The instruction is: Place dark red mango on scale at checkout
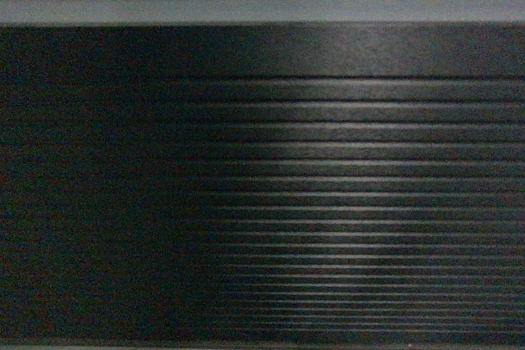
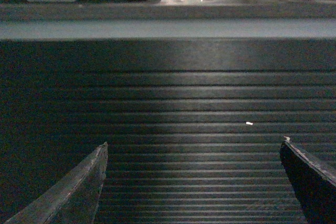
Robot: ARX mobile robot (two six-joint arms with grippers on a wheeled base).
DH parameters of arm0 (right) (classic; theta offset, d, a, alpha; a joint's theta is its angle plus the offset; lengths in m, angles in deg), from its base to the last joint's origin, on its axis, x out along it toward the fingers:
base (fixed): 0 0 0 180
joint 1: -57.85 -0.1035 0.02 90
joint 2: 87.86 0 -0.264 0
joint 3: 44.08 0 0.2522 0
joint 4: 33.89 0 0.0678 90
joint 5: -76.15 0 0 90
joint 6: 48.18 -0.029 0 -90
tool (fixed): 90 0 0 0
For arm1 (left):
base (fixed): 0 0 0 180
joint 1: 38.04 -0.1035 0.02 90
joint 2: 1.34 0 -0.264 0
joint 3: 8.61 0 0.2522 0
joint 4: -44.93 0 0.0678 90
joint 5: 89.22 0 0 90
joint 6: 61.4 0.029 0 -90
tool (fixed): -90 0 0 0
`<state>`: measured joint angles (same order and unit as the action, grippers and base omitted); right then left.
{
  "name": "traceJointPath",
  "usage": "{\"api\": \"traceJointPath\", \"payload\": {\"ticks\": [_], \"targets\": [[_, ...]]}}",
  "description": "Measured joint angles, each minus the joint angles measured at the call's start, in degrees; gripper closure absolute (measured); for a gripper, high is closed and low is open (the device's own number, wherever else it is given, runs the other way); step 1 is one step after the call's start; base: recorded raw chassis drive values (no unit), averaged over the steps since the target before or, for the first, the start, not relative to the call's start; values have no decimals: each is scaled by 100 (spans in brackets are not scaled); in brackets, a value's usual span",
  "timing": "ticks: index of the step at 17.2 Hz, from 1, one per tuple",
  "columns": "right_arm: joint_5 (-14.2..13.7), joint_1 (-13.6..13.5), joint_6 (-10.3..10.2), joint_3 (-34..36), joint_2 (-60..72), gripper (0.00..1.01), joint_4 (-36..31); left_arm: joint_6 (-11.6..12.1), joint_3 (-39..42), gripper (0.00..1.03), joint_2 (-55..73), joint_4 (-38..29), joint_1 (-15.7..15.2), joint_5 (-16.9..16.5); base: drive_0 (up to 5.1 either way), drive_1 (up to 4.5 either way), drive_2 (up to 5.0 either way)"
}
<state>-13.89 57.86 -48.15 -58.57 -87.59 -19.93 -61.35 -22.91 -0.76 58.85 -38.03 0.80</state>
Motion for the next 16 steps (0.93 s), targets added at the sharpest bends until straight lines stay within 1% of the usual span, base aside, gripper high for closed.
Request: {"api": "traceJointPath", "payload": {"ticks": [16], "targets": [[2,0,0,0,0,3,9,0,0,5,0,7,0,2,0,0,0]]}}
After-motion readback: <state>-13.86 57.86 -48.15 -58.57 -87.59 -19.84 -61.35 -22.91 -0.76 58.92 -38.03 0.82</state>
